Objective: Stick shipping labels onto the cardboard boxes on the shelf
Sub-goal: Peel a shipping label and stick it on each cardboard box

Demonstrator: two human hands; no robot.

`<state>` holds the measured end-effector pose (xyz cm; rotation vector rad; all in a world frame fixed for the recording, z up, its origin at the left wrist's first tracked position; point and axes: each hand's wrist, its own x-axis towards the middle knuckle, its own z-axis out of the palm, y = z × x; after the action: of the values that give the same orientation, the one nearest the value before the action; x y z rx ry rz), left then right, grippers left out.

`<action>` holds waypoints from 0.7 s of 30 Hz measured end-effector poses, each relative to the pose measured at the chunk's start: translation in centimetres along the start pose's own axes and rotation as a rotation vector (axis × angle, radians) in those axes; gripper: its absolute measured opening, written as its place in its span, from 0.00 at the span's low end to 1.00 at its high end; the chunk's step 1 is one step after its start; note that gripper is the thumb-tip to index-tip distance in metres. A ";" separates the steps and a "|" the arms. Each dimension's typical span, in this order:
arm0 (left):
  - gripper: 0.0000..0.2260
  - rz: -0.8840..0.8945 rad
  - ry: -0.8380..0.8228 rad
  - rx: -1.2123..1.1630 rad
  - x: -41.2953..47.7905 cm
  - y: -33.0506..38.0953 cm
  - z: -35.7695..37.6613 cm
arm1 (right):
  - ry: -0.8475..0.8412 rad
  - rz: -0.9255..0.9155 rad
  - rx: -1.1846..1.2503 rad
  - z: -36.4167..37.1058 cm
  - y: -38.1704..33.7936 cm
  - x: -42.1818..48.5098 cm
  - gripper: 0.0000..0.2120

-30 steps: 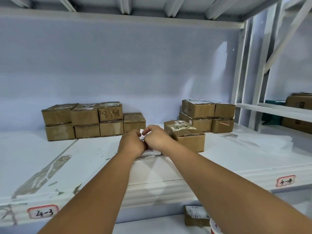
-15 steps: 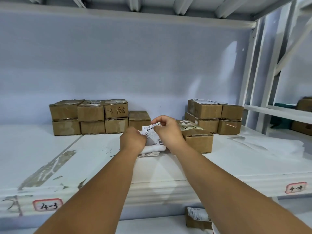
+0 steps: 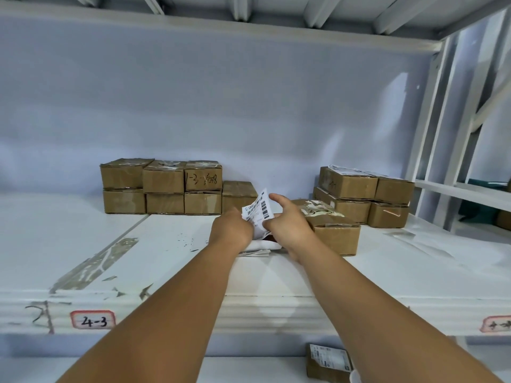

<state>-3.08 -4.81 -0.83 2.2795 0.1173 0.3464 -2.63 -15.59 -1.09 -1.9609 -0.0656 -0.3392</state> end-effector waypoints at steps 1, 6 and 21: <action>0.15 0.007 -0.012 0.027 0.1 0.0 0.1 | -0.007 -0.015 -0.014 0.0 0.1 0.0 0.32; 0.16 0.005 -0.114 0.147 0.6 -0.1 0.6 | 0.007 -0.011 -0.045 -0.3 0.0 -0.2 0.32; 0.20 -0.062 -0.143 0.197 1.2 0.2 0.9 | 0.200 -0.123 -0.096 -1.5 -0.9 -0.8 0.18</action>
<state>-1.68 -5.34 -0.98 2.4810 0.1540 0.1432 -3.91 -16.53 0.06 -2.0116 -0.0413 -0.6276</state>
